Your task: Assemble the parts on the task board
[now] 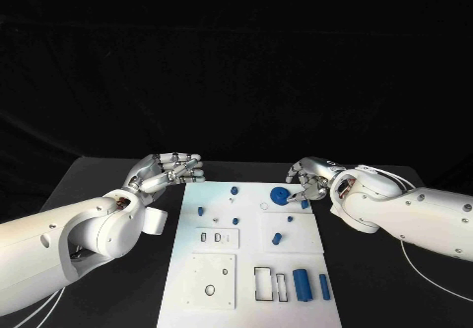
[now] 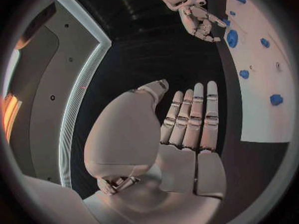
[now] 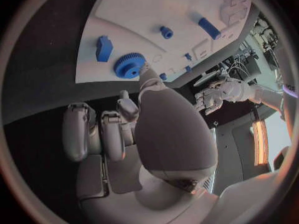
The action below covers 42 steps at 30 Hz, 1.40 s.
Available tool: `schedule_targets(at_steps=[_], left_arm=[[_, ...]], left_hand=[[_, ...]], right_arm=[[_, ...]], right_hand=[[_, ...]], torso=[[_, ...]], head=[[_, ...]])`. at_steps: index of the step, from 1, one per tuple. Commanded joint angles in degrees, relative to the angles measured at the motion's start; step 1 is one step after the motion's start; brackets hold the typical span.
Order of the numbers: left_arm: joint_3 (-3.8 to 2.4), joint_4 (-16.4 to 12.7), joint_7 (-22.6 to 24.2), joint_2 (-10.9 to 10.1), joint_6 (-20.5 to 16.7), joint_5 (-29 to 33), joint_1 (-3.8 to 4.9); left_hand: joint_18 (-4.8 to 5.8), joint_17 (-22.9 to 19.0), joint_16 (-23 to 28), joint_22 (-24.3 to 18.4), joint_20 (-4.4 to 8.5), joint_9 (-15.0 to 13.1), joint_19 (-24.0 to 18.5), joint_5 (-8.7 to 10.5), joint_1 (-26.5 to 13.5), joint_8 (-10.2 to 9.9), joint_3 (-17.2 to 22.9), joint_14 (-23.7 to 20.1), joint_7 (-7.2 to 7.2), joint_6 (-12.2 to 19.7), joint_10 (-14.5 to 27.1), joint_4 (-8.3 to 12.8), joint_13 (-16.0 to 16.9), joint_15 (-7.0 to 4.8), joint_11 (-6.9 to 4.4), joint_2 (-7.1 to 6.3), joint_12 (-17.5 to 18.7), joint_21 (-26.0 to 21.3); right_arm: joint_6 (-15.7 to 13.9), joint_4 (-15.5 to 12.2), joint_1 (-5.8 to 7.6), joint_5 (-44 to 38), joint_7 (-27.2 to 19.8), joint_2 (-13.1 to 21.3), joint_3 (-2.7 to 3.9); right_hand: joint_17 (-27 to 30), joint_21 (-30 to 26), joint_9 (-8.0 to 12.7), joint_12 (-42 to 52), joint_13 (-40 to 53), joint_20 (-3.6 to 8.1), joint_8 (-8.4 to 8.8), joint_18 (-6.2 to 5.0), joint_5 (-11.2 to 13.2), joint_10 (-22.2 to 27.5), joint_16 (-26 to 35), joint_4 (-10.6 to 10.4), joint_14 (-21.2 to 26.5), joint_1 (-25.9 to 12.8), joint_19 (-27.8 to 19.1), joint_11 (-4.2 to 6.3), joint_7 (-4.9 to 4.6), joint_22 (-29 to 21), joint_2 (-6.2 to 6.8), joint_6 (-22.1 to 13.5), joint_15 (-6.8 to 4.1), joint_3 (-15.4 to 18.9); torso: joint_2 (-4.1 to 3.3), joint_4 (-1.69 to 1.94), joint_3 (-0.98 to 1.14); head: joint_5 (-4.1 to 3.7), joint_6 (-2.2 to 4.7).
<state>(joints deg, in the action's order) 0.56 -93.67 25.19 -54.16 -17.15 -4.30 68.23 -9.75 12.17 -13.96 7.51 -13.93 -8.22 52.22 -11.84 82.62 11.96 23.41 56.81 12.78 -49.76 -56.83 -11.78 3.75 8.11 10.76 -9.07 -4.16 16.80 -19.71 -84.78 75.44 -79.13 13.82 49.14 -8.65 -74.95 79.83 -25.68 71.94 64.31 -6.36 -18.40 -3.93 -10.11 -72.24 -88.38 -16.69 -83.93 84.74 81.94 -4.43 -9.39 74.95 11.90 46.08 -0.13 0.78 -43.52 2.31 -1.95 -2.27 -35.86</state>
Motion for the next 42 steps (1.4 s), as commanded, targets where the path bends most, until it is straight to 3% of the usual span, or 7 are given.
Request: schedule_targets(at_steps=[1, 8, 42], left_arm=[[-0.04, -0.1, 0.6, 0.2, 1.2, 0.0, 0.05], [-0.04, -0.1, 0.5, 0.1, 1.3, 0.0, 0.05], [-0.04, 0.1, 0.4, 0.2, 1.6, 0.0, 0.05]], left_hand=[[-0.65, 0.0, 0.2, 0.1, -0.03, 0.1, 0.2, 0.37, -0.3, -0.2, 0.3, -0.3, 1.49, 0.2, 0.1, -0.1, 0.0, 0.15, 0.35, 0.04, 0.2, 0.3], [-0.65, 0.0, 0.2, 0.1, -0.03, 0.1, 0.2, 0.37, -0.3, -0.2, 0.3, -0.3, 1.49, 0.2, 0.1, -0.1, 0.0, 0.15, 0.35, 0.04, 0.2, 0.3], [-0.65, 0.2, 0.2, 0.1, -0.02, 0.1, 0.2, 0.38, -0.4, -0.2, 0.5, -0.3, 1.51, 0.2, 0.1, 0.1, 0.0, 0.15, 0.35, 0.05, 0.3, 0.4]], right_arm=[[1.5, 0.7, -0.23, 0.9, 0.9, -0.6, 0.0], [1.5, 2.0, -0.68, 2.2, 1.1, -2.0, -0.03], [2.7, 4.7, -1.81, 4.6, 0.5, -4.6, -0.1]], right_hand=[[-9.4, 0.4, 0.1, 1.9, 2.3, -0.01, -0.45, 0.92, -0.2, -1.1, -0.3, 0.0, -4.9, 0.1, 0.6, -0.06, 0.19, 3.5, -0.66, -0.1, 0.47, -0.4], [-10.9, 1.7, 0.4, 6.8, 8.6, -0.03, -0.87, 1.27, -0.2, -5.1, -0.7, 0.1, -5.2, -0.1, 1.5, 0.02, 0.32, 5.1, -1.76, 0.9, 0.45, -1.4], [-11.6, 2.4, 1.1, 8.4, 10.6, 0.1, -0.79, 1.47, -0.2, -6.2, -0.9, 0.2, -5.4, 0.2, 2.0, 0.28, 0.6, 6.1, -3.92, 2.6, 0.27, -3.4]], torso=[[-0.05, 0.03, -0.03], [-0.05, -0.02, -0.09], [-0.05, -0.04, 0.01]], head=[[0.11, -0.13], [0.22, -0.37], [0.39, -0.78]])
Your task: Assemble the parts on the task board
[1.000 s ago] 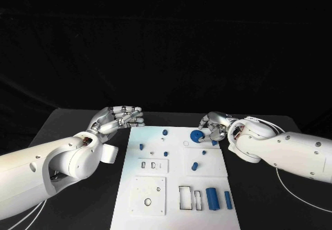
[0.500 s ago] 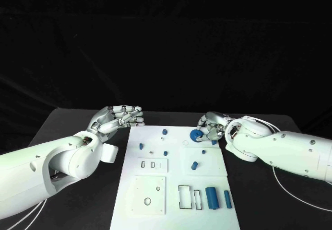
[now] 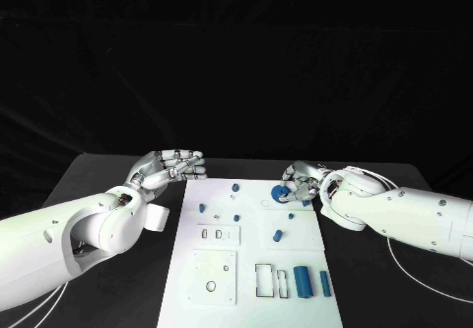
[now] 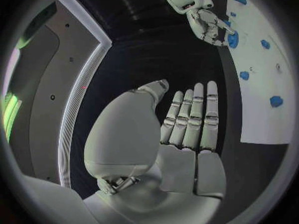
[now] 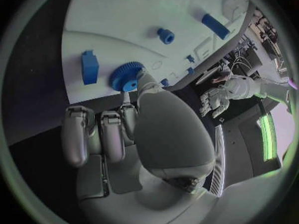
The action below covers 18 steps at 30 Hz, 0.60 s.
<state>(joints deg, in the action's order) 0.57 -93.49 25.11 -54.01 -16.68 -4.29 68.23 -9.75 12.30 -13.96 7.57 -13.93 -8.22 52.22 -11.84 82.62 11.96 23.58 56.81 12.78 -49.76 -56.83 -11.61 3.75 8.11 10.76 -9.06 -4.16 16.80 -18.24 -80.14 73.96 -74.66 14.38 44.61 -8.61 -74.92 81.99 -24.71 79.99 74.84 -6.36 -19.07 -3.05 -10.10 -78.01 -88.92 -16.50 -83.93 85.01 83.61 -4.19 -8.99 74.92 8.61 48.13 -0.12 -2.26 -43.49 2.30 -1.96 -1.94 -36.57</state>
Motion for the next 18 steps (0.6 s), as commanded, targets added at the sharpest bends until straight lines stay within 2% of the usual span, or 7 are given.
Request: schedule_targets(at_steps=[1, 10, 11, 13, 18], left_arm=[[-0.05, -0.1, 0.5, 0.1, 1.1, 0.0, 0.05], [-0.05, -0.1, 0.5, 0.1, 1.2, 0.0, 0.05], [-0.05, 0.0, 0.5, 0.1, 1.3, 0.0, 0.05], [-0.05, 0.0, 0.5, 0.1, 1.3, 0.0, 0.05], [-0.05, 0.0, 0.5, 0.1, 1.4, 0.0, 0.05]], left_hand=[[-0.65, 0.1, 0.2, 0.1, -0.02, 0.1, 0.2, 0.38, -0.4, -0.2, 0.3, -0.3, 1.51, 0.2, 0.1, -0.1, 0.0, 0.15, 0.36, 0.04, 0.3, 0.4], [-0.65, 0.1, 0.2, 0.1, -0.02, 0.1, 0.2, 0.38, -0.4, -0.2, 0.3, -0.3, 1.51, 0.2, 0.1, -0.1, 0.0, 0.15, 0.36, 0.04, 0.3, 0.4], [-0.65, 0.1, 0.2, 0.1, -0.02, 0.1, 0.2, 0.38, -0.4, -0.2, 0.3, -0.3, 1.51, 0.2, 0.1, -0.1, 0.0, 0.15, 0.36, 0.04, 0.3, 0.4], [-0.65, 0.1, 0.2, 0.1, -0.02, 0.1, 0.2, 0.38, -0.4, -0.2, 0.3, -0.3, 1.51, 0.2, 0.1, -0.1, 0.0, 0.15, 0.36, 0.04, 0.3, 0.4], [-0.65, 0.1, 0.2, 0.1, -0.02, 0.1, 0.2, 0.38, -0.4, -0.2, 0.3, -0.3, 1.51, 0.2, 0.1, -0.1, 0.0, 0.15, 0.36, 0.04, 0.3, 0.4]], right_arm=[[1.2, 0.1, -0.35, 0.1, -0.1, -0.1, -0.14], [0.5, 0.1, -0.44, -0.3, -0.1, -0.1, -0.14], [0.1, 0.0, -0.44, -0.5, -0.2, -0.1, -0.14], [-0.6, -0.1, -0.45, -0.8, -0.4, -0.1, -0.14], [-6.1, -1.3, -0.47, -2.9, -2.3, 0.3, -0.14]], right_hand=[[-11.6, 0.2, 0.1, 0.4, 0.2, 0.1, -0.12, 0.58, -0.2, -0.5, -0.3, 0.0, -5.4, 0.0, 0.4, 0.06, 0.22, 6.1, -0.69, 0.6, 0.25, -0.4], [-11.7, 0.4, 0.6, 0.8, 0.8, 0.26, 0.1, 0.63, -0.2, -0.9, -0.4, 0.3, -5.4, 1.2, 0.5, 0.25, 0.38, 6.4, -1.2, 1.4, 0.08, -1.9], [-11.8, 0.5, 1.0, 1.0, 1.2, 0.43, 0.25, 0.65, -0.3, -1.2, -0.4, 0.2, -5.4, 2.5, 0.5, 0.47, 0.59, 6.5, -1.48, 2.4, -0.12, -4.0], [-12.0, 0.6, 1.3, 1.2, 1.6, 0.56, 0.26, 0.69, -0.3, -1.5, -0.4, 0.3, -5.4, 3.2, 0.6, 0.64, 0.77, 6.7, -1.33, 3.2, -0.27, -5.5], [-12.5, 1.3, 1.7, 1.7, 2.6, 1.08, -0.06, 0.92, -0.3, -2.3, -0.5, 0.6, -5.5, 4.4, 1.2, 1.31, 1.54, 7.7, -0.01, 5.9, -0.84, -11.2]], torso=[[-0.06, -0.05, 0.01], [-0.05, -0.06, 0.03], [-0.05, -0.06, 0.03], [-0.01, -0.06, 0.03], [-0.01, -0.09, 0.05]], head=[[0.05, -0.11], [0.1, -0.2], [0.1, -0.2], [0.13, -0.24], [0.12, -0.19]])
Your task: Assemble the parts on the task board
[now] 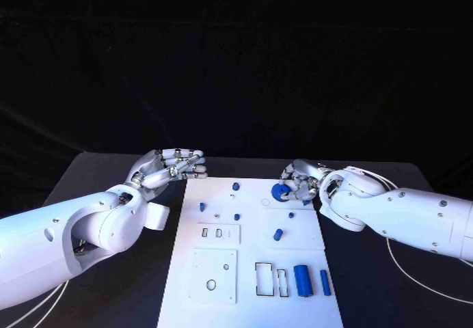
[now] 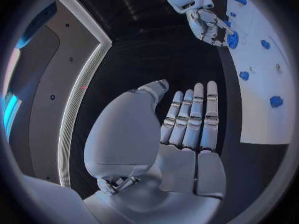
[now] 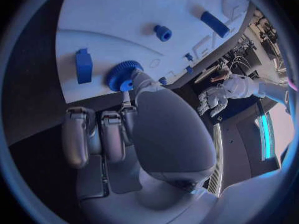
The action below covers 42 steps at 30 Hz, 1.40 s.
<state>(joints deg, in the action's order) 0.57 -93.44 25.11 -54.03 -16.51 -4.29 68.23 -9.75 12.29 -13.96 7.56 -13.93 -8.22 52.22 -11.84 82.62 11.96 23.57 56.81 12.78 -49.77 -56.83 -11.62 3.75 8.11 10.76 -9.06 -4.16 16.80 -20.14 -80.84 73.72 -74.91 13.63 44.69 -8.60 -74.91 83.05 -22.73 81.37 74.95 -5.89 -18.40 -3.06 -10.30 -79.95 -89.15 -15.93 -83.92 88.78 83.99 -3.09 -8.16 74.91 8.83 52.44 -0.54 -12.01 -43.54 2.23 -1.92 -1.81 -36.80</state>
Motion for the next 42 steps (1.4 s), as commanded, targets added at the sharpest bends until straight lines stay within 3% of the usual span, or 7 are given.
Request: schedule_targets(at_steps=[1, 6, 16, 28, 42], left_arm=[[-0.05, 0.0, 0.5, 0.1, 1.3, 0.0, 0.05], [-0.05, 0.0, 0.6, 0.2, 1.0, 0.1, 0.05], [-0.04, 0.2, 0.7, 0.4, 1.0, 0.3, 0.03], [-0.04, 0.1, 0.6, 0.7, 1.1, 0.3, 0.03], [-0.05, 0.0, 0.4, 0.9, 1.2, 0.3, 0.05]], left_hand=[[-0.65, 0.1, 0.2, 0.1, -0.02, 0.1, 0.2, 0.38, -0.4, -0.2, 0.3, -0.3, 1.51, 0.2, 0.1, -0.1, 0.0, 0.15, 0.36, 0.04, 0.3, 0.4], [-0.65, 0.2, 0.3, 0.1, -0.02, 0.1, 0.2, 0.38, -0.5, -0.2, 0.4, -0.3, 1.55, 0.3, 0.1, 0.0, 0.0, 0.16, 0.4, 0.09, 0.4, 0.4], [-0.65, 0.2, 0.3, 0.1, -0.02, 0.1, 0.2, 0.38, -0.5, -0.2, 0.4, -0.3, 1.55, 0.3, 0.1, 0.0, 0.0, 0.16, 0.4, 0.09, 0.4, 0.4], [-0.65, 0.2, 0.3, 0.1, -0.02, 0.1, 0.2, 0.37, -0.5, -0.3, 0.4, -0.2, 1.57, 0.4, 0.2, 0.0, 0.0, 0.17, 0.42, 0.13, 0.4, 0.5], [-0.65, 0.3, 0.3, 0.1, -0.01, 0.1, 0.2, 0.37, -0.6, -0.3, 0.5, -0.2, 1.58, 0.4, 0.3, 0.1, 0.0, 0.17, 0.43, 0.17, 0.4, 0.5]], right_arm=[[-5.7, -1.1, -0.24, -3.3, -2.1, 0.3, -0.15], [-9.6, -3.7, -0.25, -6.7, -2.8, 1.0, -0.13], [-11.1, -8.1, 0.21, -12.4, -2.3, -0.2, -0.08], [-9.8, -5.5, 0.12, -17.6, 2.6, -7.4, -0.22], [-7.5, -2.4, -0.96, -21.9, 3.2, -12.3, -0.45]], right_hand=[[-12.7, 0.5, -0.4, 0.4, 2.6, 0.72, -0.93, 0.99, -0.1, -0.6, -0.3, 0.1, -5.6, 0.6, 1.0, 0.36, 0.89, 8.0, 0.07, 2.1, -0.55, -2.3], [-13.0, 0.8, -0.5, 0.6, 3.0, 0.97, -1.25, 1.08, -0.1, -1.0, -0.4, 0.4, -5.6, 0.2, 1.2, 0.65, 1.2, 8.3, 0.75, 2.9, -0.8, -4.4], [-13.0, 0.9, -0.6, 0.6, 3.1, 1.14, -1.32, 1.13, 0.0, -1.2, -0.4, 0.5, -5.6, -0.9, 1.3, 0.8, 1.34, 8.6, 1.7, 3.2, -0.95, -6.1], [-12.9, 0.9, -0.6, 0.4, 3.0, 1.19, -1.16, 1.13, 0.0, -1.1, -0.4, 0.6, -5.6, -1.7, 1.3, 0.8, 1.31, 8.6, 2.21, 3.0, -0.98, -7.5], [-12.9, 0.9, -0.6, 0.3, 3.0, 1.18, -1.05, 1.14, 0.0, -1.1, -0.4, 0.8, -5.6, -2.1, 1.3, 0.73, 1.23, 8.6, 2.55, 2.9, -0.94, -8.2]], torso=[[0.05, -0.02, 0.03], [0.09, 0.01, 0.01], [0.08, -0.03, -0.06], [-0.05, 0.23, -0.19], [-0.11, 0.03, -0.13]], head=[[0.0, 0.08], [0.07, 0.27], [0.63, 0.44], [1.04, 0.5], [1.48, 0.11]])
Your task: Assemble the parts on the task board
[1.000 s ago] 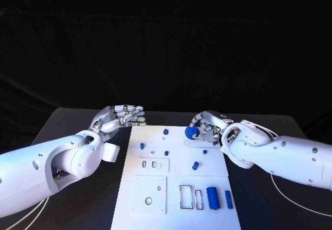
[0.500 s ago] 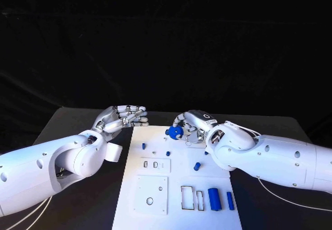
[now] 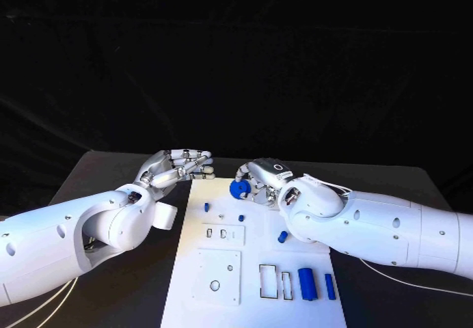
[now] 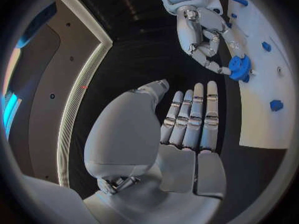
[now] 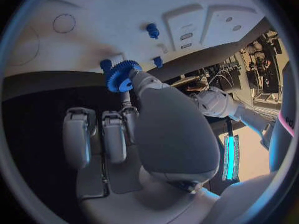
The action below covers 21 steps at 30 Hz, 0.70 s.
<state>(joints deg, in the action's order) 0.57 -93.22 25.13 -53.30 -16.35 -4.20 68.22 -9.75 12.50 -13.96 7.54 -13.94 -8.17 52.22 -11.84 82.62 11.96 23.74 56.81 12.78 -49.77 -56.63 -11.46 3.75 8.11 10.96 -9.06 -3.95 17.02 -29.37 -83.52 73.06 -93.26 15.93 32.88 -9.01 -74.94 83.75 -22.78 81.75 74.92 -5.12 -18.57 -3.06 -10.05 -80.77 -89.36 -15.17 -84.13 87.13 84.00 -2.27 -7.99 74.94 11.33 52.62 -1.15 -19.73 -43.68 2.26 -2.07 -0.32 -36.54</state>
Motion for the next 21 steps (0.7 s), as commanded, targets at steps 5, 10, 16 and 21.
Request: schedule_targets(at_steps=[5, 10, 16, 21], left_arm=[[-0.05, -0.1, 0.3, 0.2, 1.0, 0.2, 0.06], [-0.05, 0.0, 0.3, 0.2, 1.0, 0.2, 0.07], [-0.06, 0.0, 0.3, 0.3, 1.0, 0.2, 0.07], [-0.06, 0.0, 0.3, 0.3, 1.0, 0.2, 0.07]], left_hand=[[-0.65, 0.1, 0.3, 0.1, -0.01, 0.1, 0.2, 0.37, -0.6, -0.3, 0.3, -0.2, 1.58, 0.4, 0.1, -0.1, 0.0, 0.17, 0.23, 0.17, 0.2, 0.3], [-0.65, 0.1, 0.3, 0.1, -0.02, 0.1, 0.2, 0.37, -0.6, -0.3, 0.4, -0.2, 1.6, 0.5, 0.1, -0.1, 0.0, 0.17, 0.24, 0.22, 0.2, 0.3], [-0.65, 0.1, 0.3, 0.1, -0.02, 0.1, 0.2, 0.37, -0.6, -0.3, 0.4, -0.2, 1.6, 0.5, 0.1, -0.1, 0.0, 0.17, 0.24, 0.22, 0.2, 0.3], [-0.65, 0.1, 0.3, 0.1, -0.02, 0.1, 0.2, 0.37, -0.6, -0.3, 0.4, -0.2, 1.6, 0.5, 0.1, -0.1, 0.0, 0.17, 0.24, 0.22, 0.2, 0.3]], right_arm=[[2.1, 0.9, -0.69, -3.9, 0.7, -1.3, -0.08], [2.5, 1.4, -1.0, -4.4, 0.8, -2.0, -0.13], [3.0, 1.9, -1.21, -4.6, 1.0, -2.4, -0.18], [4.0, 2.5, -1.39, -5.0, 1.6, -2.8, -0.24]], right_hand=[[-12.9, 0.2, -0.5, 0.0, 3.0, 0.39, -0.73, 1.16, -0.2, -0.3, -0.2, 0.1, -5.4, -0.6, 1.3, -0.14, 0.98, 8.7, 0.25, 2.4, -0.3, -0.7], [-12.9, 0.2, -0.5, 0.0, 3.1, 0.39, -0.71, 1.16, -0.2, -0.3, -0.2, 0.1, -5.4, -0.7, 1.3, -0.15, 0.96, 8.7, 0.31, 2.4, -0.28, -0.8], [-13.0, 0.3, -0.5, 0.1, 3.2, 0.37, -0.71, 1.18, -0.2, -0.4, -0.2, 0.1, -5.4, -0.9, 1.4, -0.19, 0.95, 8.8, 0.46, 2.4, -0.26, -0.9], [-12.9, 0.3, -0.5, 0.1, 3.2, 0.35, -0.7, 1.18, -0.1, -0.4, -0.2, 0.1, -5.4, -1.1, 1.4, -0.2, 0.93, 8.8, 0.59, 2.4, -0.24, -1.0]], torso=[[0.05, 0.1, 0.08], [0.09, 0.06, 0.08], [0.11, 0.0, 0.1], [0.13, 0.0, 0.11]], head=[[0.0, -0.24], [0.18, -0.39], [0.05, -0.41], [0.02, -0.4]])
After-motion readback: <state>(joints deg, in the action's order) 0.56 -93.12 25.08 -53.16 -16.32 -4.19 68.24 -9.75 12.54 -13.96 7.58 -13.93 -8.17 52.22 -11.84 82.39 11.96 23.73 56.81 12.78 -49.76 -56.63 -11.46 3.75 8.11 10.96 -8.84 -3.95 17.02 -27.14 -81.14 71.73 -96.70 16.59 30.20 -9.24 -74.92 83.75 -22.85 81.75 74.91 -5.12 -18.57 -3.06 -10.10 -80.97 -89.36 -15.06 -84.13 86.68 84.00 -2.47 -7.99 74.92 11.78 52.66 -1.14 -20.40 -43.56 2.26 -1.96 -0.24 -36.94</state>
